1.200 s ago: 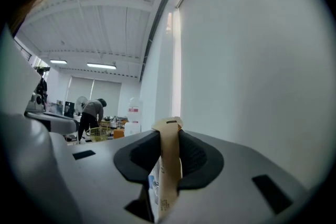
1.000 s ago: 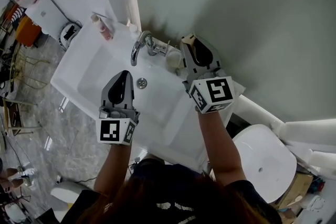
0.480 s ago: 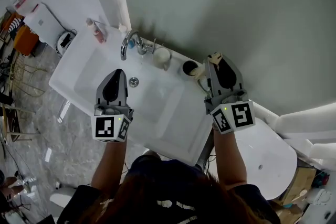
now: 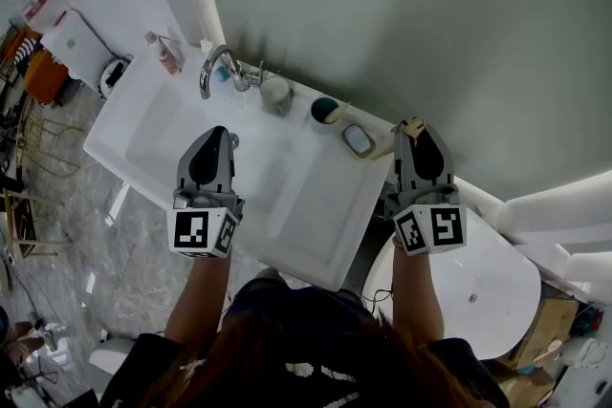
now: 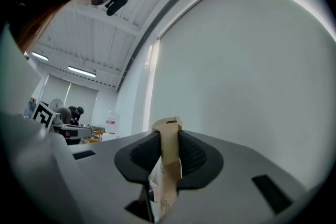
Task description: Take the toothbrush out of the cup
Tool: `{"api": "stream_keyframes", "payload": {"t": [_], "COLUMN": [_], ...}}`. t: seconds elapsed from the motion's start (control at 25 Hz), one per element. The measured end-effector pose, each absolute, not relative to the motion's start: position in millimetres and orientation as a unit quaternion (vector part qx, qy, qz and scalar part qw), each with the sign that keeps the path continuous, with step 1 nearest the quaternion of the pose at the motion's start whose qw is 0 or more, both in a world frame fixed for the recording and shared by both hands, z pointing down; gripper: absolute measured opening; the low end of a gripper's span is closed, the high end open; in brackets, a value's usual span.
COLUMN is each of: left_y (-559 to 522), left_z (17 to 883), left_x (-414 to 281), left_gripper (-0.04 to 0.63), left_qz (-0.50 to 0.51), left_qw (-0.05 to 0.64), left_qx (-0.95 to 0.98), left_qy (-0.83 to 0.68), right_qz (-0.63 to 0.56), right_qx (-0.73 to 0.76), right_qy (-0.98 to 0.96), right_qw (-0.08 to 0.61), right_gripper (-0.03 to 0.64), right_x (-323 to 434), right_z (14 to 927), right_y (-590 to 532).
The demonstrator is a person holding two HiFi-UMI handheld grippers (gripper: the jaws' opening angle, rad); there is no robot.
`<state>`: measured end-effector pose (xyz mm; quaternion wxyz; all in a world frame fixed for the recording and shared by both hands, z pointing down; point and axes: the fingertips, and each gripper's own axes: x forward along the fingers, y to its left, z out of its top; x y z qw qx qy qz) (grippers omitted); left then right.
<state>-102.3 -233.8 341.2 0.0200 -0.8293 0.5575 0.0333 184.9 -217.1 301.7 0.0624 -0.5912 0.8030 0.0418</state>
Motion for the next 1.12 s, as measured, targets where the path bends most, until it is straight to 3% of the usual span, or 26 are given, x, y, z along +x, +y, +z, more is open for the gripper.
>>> {"api": "stream_keyframes", "payload": {"t": [0.64, 1.12], "left_y": [-200.1, -267.2], "left_z": [342.8, 356.2], "left_x": [-34.5, -33.0], "left_gripper": [0.029, 0.029], "left_qz": [0.022, 0.022], "left_qw": [0.032, 0.035], "left_qx": [-0.823, -0.883], "left_qy": [0.566, 0.467], "right_qz": [0.035, 0.046], "right_qx": [-0.570, -0.666], "right_qy": [0.817, 0.742], "right_qw": [0.086, 0.060], "right_gripper": [0.097, 0.097], "right_x": [247.1, 239.4], "right_z": [312.1, 321.4], "right_y": [-187.0, -197.6]}}
